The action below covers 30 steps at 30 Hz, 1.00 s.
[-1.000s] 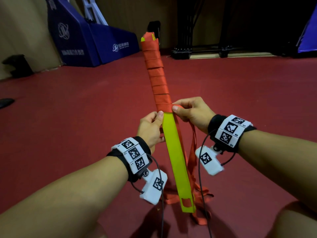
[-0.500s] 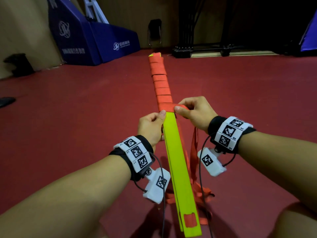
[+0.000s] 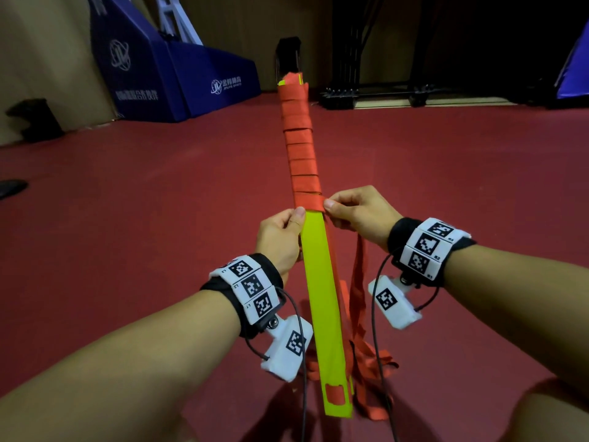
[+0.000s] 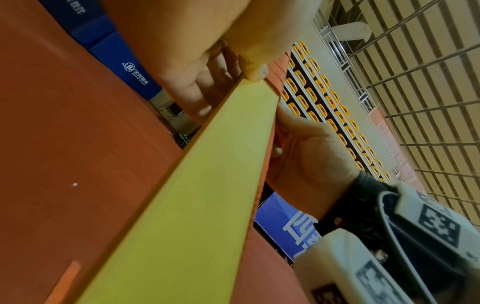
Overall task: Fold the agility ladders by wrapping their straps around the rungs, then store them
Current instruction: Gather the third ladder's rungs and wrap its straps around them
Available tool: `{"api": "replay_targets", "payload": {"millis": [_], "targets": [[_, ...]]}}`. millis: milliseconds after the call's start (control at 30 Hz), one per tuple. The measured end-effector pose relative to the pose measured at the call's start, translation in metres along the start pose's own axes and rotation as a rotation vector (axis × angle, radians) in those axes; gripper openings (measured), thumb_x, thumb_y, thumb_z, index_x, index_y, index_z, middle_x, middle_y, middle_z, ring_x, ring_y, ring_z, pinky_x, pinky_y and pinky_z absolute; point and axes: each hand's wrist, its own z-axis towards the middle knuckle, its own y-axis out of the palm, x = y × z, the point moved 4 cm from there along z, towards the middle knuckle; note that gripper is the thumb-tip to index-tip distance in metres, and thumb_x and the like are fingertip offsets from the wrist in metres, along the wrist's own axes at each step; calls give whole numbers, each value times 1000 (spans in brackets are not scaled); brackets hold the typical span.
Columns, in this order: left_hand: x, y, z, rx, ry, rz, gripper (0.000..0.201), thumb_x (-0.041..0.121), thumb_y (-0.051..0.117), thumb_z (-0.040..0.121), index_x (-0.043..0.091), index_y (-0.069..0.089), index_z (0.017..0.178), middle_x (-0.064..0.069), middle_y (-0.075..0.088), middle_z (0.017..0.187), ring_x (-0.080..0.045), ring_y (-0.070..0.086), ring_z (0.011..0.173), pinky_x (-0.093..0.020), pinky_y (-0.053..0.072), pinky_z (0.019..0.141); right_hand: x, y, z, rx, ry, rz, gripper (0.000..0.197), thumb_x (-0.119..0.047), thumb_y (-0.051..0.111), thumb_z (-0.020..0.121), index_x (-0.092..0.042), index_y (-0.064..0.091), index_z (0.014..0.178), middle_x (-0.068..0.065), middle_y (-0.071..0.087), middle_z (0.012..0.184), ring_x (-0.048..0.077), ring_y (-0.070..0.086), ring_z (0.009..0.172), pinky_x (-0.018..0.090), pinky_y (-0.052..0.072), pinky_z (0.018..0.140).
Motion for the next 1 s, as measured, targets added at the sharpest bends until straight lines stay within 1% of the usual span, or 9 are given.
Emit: {"api": "replay_targets", "payload": {"millis": [133,267,333,400,500,567,667,767,1000], "targets": [[6,7,-5,-61,-14,39,46,50,50,91,10,71,89,-16,63,85,-29,58,78,-55,55,75,-11,4,-5,-23,-61,41,26,-16,60,98,-14,66,73,-3,53,56,12,44,55,21,37,55],[17,15,-13,-209,-23,-37,41,46,41,106,20,71,95,-8,66,86,-18,59,74,-31,47,66,-16,6,-7,-4,-112,116,25,-14,64,96,4,66,79,7,58,58,10,44,49,21,37,52],[18,17,-15,-275,-24,-5,35,50,49,98,21,68,104,-5,63,92,-16,58,76,-23,45,57,-15,5,-8,-5,-114,146,25,-16,67,94,5,66,79,9,60,59,10,46,49,21,37,52],[17,18,-15,-314,12,64,18,33,63,97,18,66,107,-6,64,96,-18,61,84,-18,49,58,-15,6,-8,-6,-110,175,22,-18,73,88,0,67,77,6,62,60,9,52,50,21,41,52],[14,19,-15,-364,39,89,20,0,64,94,15,66,107,-10,70,99,-16,69,88,-22,57,73,-14,10,-9,-37,-100,206,23,-25,79,75,-7,66,71,4,64,59,12,54,50,24,46,51],[16,20,-18,-358,20,88,27,-11,55,95,8,64,111,-13,71,102,-17,71,87,-22,57,69,-13,12,-10,-63,-94,232,22,-22,78,75,-6,65,72,3,64,58,10,54,49,23,46,50],[16,21,-20,-304,-17,66,34,-15,48,96,2,57,123,-16,70,105,-21,71,84,-29,60,65,-9,10,-8,-96,-92,207,12,-9,74,85,-2,66,80,6,67,66,12,61,57,23,51,58],[15,20,-19,-252,-64,21,34,-16,43,97,8,56,118,-15,68,101,-22,70,77,-32,58,64,-2,8,-6,-130,-107,126,6,-8,71,88,-6,67,83,8,69,75,12,65,66,25,54,68],[19,17,-20,-214,-104,-56,35,-12,44,99,7,52,127,-8,69,94,-16,69,73,-28,58,64,7,1,-3,-93,-129,-75,34,-33,58,98,-20,64,67,-7,58,63,11,51,64,32,41,68]]}}
